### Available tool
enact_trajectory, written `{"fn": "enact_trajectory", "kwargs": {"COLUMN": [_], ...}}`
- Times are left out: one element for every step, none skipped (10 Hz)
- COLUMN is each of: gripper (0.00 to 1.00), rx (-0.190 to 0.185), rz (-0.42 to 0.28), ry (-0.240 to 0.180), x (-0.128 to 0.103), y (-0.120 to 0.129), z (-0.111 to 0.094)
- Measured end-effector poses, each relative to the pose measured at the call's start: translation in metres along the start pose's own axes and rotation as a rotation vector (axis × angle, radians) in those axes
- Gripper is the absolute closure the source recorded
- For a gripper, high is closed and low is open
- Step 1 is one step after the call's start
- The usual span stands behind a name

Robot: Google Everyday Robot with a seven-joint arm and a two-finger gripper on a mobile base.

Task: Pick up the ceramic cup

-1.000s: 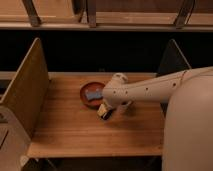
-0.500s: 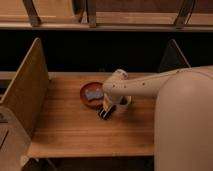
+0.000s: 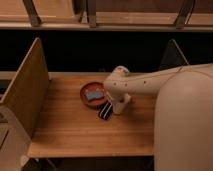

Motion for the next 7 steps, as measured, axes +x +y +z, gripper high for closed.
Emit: {"fn": "enact_trajectory", "kwargs": {"gripper": [1.00, 1.00, 1.00, 1.00, 1.00, 1.00, 1.00], "rx": [0.043, 0.090, 0.122, 0.136, 0.133, 0.116, 0.110], "rz": [0.000, -0.009, -0.031, -0.069, -0.117, -0.168, -0.187], "ry": [-0.029, -0.069, -0.115, -0.172, -0.231, -0.289, -0.309], "x": [-0.006, -0.016, -0.028, -0.044, -0.061, -0.076, -0.081], "y": [-0.010, -0.017, -0.016, -0.004, 0.014, 0.035, 0.042], "z": [-0.016, -0.037, -0.056, -0.074, -0.088, -0.098, -0.101]}}
